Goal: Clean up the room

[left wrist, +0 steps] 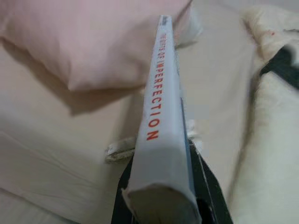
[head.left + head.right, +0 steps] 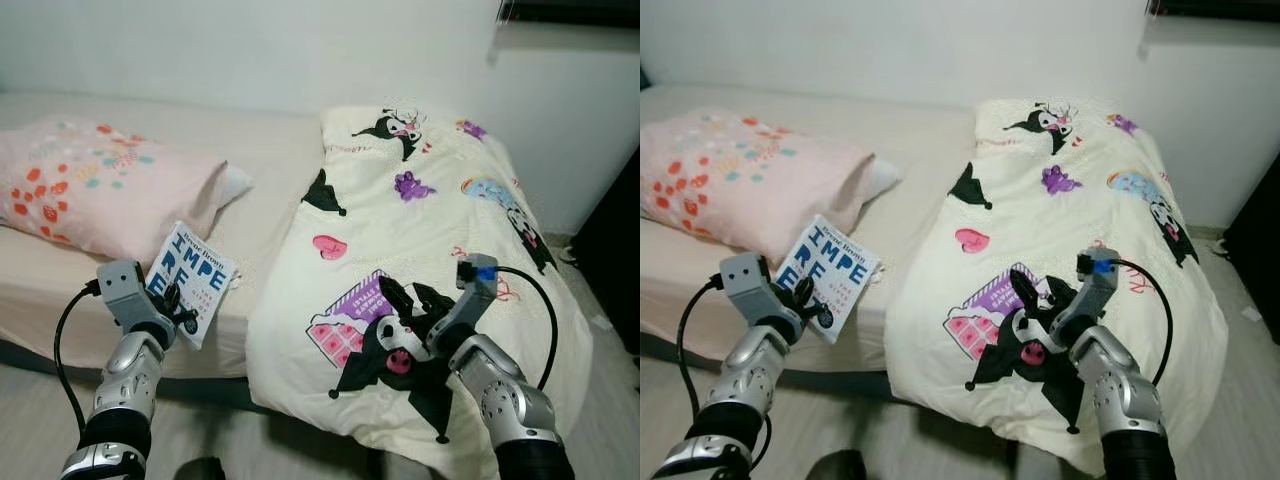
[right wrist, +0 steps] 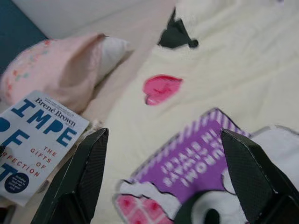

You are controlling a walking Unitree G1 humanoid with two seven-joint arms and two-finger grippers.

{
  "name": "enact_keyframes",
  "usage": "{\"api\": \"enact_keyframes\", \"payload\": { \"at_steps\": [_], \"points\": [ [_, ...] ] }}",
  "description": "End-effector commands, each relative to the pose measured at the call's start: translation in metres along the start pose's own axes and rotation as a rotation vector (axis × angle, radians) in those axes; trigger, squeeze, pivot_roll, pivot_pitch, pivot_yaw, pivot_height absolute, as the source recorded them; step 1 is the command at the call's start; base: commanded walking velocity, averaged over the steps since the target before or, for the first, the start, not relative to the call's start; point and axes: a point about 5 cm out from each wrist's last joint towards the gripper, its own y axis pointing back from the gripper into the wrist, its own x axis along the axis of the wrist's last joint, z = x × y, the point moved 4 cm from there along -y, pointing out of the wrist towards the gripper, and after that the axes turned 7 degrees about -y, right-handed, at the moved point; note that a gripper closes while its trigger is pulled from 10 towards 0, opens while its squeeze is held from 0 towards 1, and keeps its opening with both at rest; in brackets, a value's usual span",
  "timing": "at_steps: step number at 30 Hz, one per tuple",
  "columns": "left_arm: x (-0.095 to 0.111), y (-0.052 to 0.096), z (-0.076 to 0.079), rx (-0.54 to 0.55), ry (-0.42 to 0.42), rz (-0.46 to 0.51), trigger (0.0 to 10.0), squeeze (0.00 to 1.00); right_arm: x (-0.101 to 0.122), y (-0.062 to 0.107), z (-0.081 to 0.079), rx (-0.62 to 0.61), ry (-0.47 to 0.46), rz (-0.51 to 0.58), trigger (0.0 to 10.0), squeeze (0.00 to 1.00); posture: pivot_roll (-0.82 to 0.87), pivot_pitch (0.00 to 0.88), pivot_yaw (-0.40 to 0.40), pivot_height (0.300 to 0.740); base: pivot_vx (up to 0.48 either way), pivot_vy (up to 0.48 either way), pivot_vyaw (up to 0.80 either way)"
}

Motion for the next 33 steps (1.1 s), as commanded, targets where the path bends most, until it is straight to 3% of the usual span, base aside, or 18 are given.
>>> {"api": "enact_keyframes", "payload": {
  "at_steps": [1,3,5,8,9,13,17,21,24,33],
  "points": [
    [0.021,-0.001,-0.002,-0.021,0.028,0.108,10.0,0.0,0.004,0.0,0.001,0.004,-0.001,0.027,10.0,0.0,-0.01,0.011,-0.014,0.607,0.0,0.0,0.0],
    [0.036,0.001,0.005,-0.093,0.121,0.201,10.0,0.0,0.007,-0.001,-0.001,0.017,-0.001,0.048,10.0,0.0,-0.01,0.011,-0.014,0.617,0.0,0.0,0.0],
    [0.039,0.002,0.008,-0.12,0.155,0.221,10.0,0.0,0.009,-0.002,0.0,0.021,-0.001,0.058,10.0,0.0,-0.01,0.011,-0.014,0.622,0.0,0.0,0.0],
    [0.05,0.005,0.027,-0.287,0.288,0.261,10.0,0.0,0.01,-0.003,-0.002,0.036,0.001,0.07,10.0,0.0,0.01,0.01,-0.019,0.637,0.0,0.0,0.0],
    [0.048,0.006,0.032,-0.328,0.287,0.246,10.0,0.0,0.01,-0.002,-0.003,0.04,0.002,0.069,10.0,0.0,0.01,0.011,-0.017,0.642,0.0,0.0,0.0],
    [0.035,0.005,0.034,-0.32,0.238,0.181,10.0,0.0,0.007,-0.002,-0.003,0.039,0.001,0.063,10.0,0.0,0.01,0.011,-0.017,0.652,0.0,0.0,0.0],
    [-0.002,0.007,0.018,-0.217,0.184,0.057,10.0,0.0,-0.009,0.0,0.007,-0.005,0.004,0.025,10.0,0.0,0.01,0.014,-0.009,0.672,0.0,0.0,0.0],
    [-0.021,0.012,0.008,-0.17,0.181,-0.001,10.0,0.0,-0.018,0.003,0.015,-0.033,0.006,0.003,10.0,0.0,0.01,0.014,-0.008,0.682,0.0,0.0,0.0],
    [-0.054,0.029,-0.011,-0.107,0.182,-0.105,10.0,0.0,-0.036,0.012,0.033,-0.094,0.016,-0.046,10.0,0.0,0.01,0.015,-0.001,0.697,0.0,0.0,0.0],
    [-0.078,0.046,-0.038,-0.014,0.2,-0.178,10.0,0.0,-0.062,0.026,0.053,-0.165,0.008,-0.11,10.0,0.0,0.02,0.016,0.0,0.727,0.0,0.0,0.0]
  ]
}}
